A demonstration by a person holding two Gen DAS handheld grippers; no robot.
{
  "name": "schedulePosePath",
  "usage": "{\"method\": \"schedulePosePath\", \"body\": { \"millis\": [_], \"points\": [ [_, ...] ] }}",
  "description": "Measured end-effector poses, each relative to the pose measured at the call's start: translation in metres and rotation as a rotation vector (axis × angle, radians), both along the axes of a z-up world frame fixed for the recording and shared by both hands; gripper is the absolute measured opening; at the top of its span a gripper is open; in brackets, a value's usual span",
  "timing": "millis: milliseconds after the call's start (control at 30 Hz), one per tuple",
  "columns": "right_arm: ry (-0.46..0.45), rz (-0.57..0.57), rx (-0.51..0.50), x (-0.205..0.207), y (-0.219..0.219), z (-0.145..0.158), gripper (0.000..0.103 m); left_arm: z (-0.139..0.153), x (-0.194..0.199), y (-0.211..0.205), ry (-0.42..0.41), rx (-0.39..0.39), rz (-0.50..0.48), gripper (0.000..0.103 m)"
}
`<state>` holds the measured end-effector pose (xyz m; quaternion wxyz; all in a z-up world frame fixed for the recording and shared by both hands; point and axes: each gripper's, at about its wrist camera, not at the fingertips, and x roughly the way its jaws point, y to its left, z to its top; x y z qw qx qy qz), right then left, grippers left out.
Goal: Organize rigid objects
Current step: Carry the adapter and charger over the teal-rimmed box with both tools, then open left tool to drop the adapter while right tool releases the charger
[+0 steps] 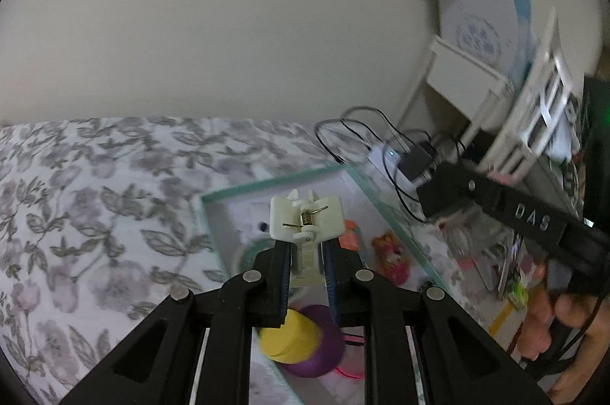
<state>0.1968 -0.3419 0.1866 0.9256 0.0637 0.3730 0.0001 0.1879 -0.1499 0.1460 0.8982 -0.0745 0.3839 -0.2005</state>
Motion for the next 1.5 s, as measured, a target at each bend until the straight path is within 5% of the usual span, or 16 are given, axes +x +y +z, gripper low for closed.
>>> {"method": "schedulePosePath", "body": {
  "millis": [500, 1133, 1300, 1500],
  "points": [
    [0.165, 0.057, -0.004, 0.016, -0.002, -0.051, 0.042, -0.040, -0.006, -0.063, 0.112, 0.109, -0.109, 0.017],
    [0.289, 0.127, -0.042, 0.026, 0.018, -0.084, 0.042, -0.053, -0.001, -0.067, 0.137, 0.129, -0.089, 0.017],
    [0.290, 0.119, -0.041, 0.027, 0.018, -0.085, 0.043, -0.054, 0.000, -0.066, 0.143, 0.140, -0.078, 0.033],
    [0.276, 0.108, -0.042, 0.026, 0.016, -0.081, 0.043, -0.049, 0.000, -0.062, 0.141, 0.131, -0.069, 0.033]
  ]
}}
